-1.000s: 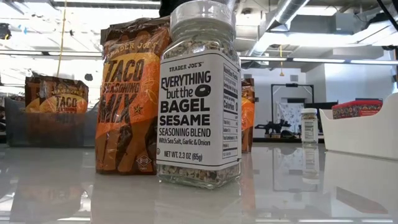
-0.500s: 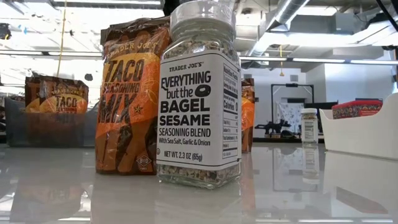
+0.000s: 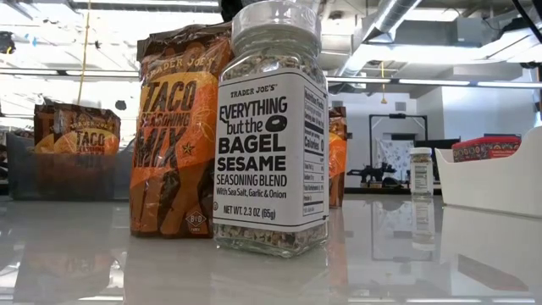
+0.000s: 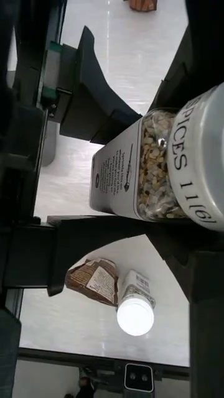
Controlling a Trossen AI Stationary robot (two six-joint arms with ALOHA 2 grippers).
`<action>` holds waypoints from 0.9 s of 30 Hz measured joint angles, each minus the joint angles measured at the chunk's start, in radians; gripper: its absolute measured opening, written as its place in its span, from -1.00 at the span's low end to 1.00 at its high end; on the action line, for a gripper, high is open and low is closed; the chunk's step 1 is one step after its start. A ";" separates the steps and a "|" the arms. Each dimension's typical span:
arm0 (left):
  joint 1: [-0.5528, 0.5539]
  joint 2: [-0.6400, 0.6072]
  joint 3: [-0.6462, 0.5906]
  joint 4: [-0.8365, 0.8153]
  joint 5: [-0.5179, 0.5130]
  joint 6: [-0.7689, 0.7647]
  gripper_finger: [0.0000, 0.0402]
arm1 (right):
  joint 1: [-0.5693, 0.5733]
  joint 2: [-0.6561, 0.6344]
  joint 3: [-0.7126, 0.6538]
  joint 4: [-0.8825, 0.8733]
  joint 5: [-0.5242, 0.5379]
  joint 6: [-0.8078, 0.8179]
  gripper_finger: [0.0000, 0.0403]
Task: Sort spices by type
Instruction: Put the white spice bottle into the gray bin
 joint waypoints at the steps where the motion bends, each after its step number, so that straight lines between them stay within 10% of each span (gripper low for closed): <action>1: 0.000 0.000 0.000 -0.002 0.000 -0.001 -0.05 | 0.000 0.000 0.000 0.000 0.000 0.011 0.18; 27: 0.004 0.001 0.000 -0.027 -0.023 -0.034 -0.03 | -0.014 -0.018 0.001 -0.115 0.012 0.029 0.53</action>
